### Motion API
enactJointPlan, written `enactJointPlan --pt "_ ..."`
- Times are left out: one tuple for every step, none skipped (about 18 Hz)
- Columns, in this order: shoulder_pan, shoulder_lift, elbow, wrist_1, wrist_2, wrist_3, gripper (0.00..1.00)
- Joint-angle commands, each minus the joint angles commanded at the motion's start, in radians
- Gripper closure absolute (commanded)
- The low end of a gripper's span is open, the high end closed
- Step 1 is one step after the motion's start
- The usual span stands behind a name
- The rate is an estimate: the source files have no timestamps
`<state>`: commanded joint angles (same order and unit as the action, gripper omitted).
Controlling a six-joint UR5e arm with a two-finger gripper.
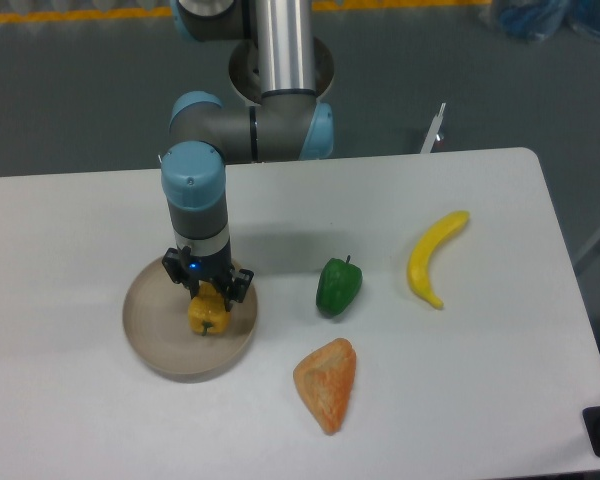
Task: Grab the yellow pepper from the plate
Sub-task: 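Close the gripper around the yellow pepper, then lift the yellow pepper off the plate and carry it toward the banana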
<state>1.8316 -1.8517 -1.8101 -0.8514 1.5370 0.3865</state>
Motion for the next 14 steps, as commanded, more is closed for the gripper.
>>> enactJointPlan --pt "0.006 0.008 0.002 -0.002 0.000 0.002 0.60" --pt "0.011 0.017 0.003 -0.003 0.000 0.002 0.60" --pt "0.015 0.025 0.008 -0.006 0.000 0.009 0.60" --pt "0.040 0.047 0.014 -0.017 0.000 0.035 0.60" --pt "0.055 0.064 0.015 -0.021 0.000 0.064 0.60" --pt "0.076 0.080 0.017 -0.025 0.000 0.098 0.60" --pt "0.101 0.091 0.018 -0.025 0.000 0.133 0.60" --pt "0.127 0.103 0.018 -0.025 0.000 0.170 0.60" --pt "0.162 0.108 0.020 -0.025 0.000 0.205 0.60" --pt "0.211 0.108 0.023 -0.026 0.000 0.256 0.60" --pt "0.241 0.108 0.025 -0.025 -0.002 0.297 0.60" --pt "0.274 0.108 0.025 -0.025 -0.002 0.346 0.60" --pt "0.305 0.108 0.026 -0.025 -0.003 0.397 0.60" --pt "0.333 0.108 0.031 -0.025 -0.005 0.440 0.60"
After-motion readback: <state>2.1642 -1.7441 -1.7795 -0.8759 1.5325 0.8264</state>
